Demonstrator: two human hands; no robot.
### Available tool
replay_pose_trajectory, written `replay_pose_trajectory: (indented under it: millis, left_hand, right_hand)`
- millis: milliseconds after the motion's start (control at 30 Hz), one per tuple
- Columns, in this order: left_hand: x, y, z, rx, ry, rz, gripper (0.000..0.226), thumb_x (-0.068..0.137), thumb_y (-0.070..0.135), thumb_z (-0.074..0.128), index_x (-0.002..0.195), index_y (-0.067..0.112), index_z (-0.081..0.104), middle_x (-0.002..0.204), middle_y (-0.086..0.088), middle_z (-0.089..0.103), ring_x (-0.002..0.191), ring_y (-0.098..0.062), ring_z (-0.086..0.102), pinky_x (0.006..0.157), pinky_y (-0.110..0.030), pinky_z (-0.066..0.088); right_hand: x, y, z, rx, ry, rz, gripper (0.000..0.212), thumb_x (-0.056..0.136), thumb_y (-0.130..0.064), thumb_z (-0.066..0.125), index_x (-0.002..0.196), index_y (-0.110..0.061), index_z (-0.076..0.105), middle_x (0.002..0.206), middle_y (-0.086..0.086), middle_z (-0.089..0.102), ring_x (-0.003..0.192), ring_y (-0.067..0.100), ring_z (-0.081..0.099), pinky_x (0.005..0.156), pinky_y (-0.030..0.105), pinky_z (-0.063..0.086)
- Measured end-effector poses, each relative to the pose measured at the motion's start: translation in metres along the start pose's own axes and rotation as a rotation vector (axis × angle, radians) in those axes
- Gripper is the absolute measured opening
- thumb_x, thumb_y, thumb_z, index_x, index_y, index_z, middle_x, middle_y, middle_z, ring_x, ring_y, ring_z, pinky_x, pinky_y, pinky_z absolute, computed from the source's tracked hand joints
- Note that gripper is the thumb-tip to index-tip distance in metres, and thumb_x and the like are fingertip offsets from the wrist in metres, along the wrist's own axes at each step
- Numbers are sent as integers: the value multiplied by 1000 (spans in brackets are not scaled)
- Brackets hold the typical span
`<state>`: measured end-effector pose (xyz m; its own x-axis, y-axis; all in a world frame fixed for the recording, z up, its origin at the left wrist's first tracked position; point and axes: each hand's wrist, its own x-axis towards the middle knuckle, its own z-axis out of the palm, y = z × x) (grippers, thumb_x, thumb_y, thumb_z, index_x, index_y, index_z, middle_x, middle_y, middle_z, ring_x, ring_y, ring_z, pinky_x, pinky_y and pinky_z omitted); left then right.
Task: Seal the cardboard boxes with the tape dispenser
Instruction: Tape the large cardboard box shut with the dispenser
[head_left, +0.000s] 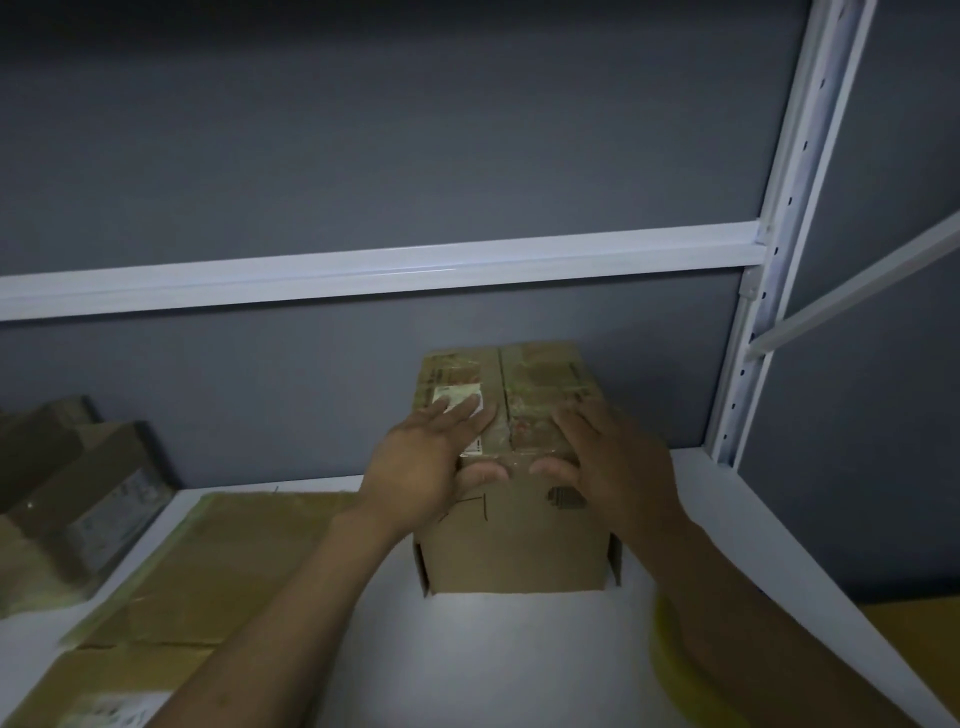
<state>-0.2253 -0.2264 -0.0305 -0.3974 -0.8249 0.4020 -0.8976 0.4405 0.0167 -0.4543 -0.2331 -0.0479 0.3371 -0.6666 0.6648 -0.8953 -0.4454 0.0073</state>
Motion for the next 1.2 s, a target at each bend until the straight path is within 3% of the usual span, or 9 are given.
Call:
replay_pose_trajectory:
  millis: [67,167,300,500,667,767,933,1100,1200]
  left_hand:
    - [-4,-12,-3,-64,-31,25,97,73,89,5,148,35,33,153,16,27,143,-9,24,113,-34,29]
    - [-15,-28,-5,-278,-34,12,76,81,82,23,147,45,30,153,27,21,142,7,11,116,-21,15]
    - [-21,-33,-3,-446,-32,-17,58,88,61,42,143,44,36,153,27,24,143,10,9,113,-11,5]
    - [-25,-33,-2,-466,-18,0,59,88,68,44,141,44,36,151,27,26,142,11,10,109,-3,3]
    - [-24,-57,-22,-781,-254,4,49,91,29,58,137,42,46,147,38,29,141,12,12,111,-14,13]
    - [-16,-74,-31,-880,-362,5,44,92,34,62,135,33,55,149,27,37,141,6,24,112,-20,24]
    - [22,-77,-21,-926,-16,-302,31,97,33,54,128,29,55,109,27,56,92,17,53,88,-8,41]
    - [59,-93,6,-1000,-93,-420,79,78,62,68,139,18,44,133,2,56,118,-14,56,102,-33,44]
    - [60,-91,18,-1085,-78,-419,57,80,50,72,125,22,52,120,4,63,110,-15,61,95,-31,48]
  right_hand:
    - [-7,19,-1,177,-65,-24,65,89,-63,35,122,-14,64,129,-1,60,118,20,57,91,30,48]
    - [-18,41,-6,494,-193,63,55,91,-49,39,140,-24,45,147,-12,35,140,5,29,118,29,22]
    - [-17,34,-7,380,-96,114,59,93,-59,33,133,-21,55,140,-9,48,137,13,38,118,26,8]
    - [2,-18,-5,166,21,101,63,72,-70,54,109,-21,69,109,-4,62,99,15,57,85,28,44]
    - [-14,28,-13,825,-253,186,41,90,-18,60,130,-24,51,138,-16,41,129,-16,32,103,-1,17]
    - [-19,36,-13,933,-297,247,41,93,-6,54,129,-24,50,142,-13,39,129,-21,26,106,2,18]
    - [-27,18,-13,950,-126,364,38,75,-28,70,113,-29,66,133,-21,53,129,-12,38,108,9,29]
    - [-26,14,-19,1055,-65,482,31,66,-19,75,95,-30,74,119,-25,62,126,1,48,108,26,39]
    - [-28,9,-23,991,-4,576,29,70,-20,75,95,-34,74,123,-21,59,125,6,49,106,28,39]
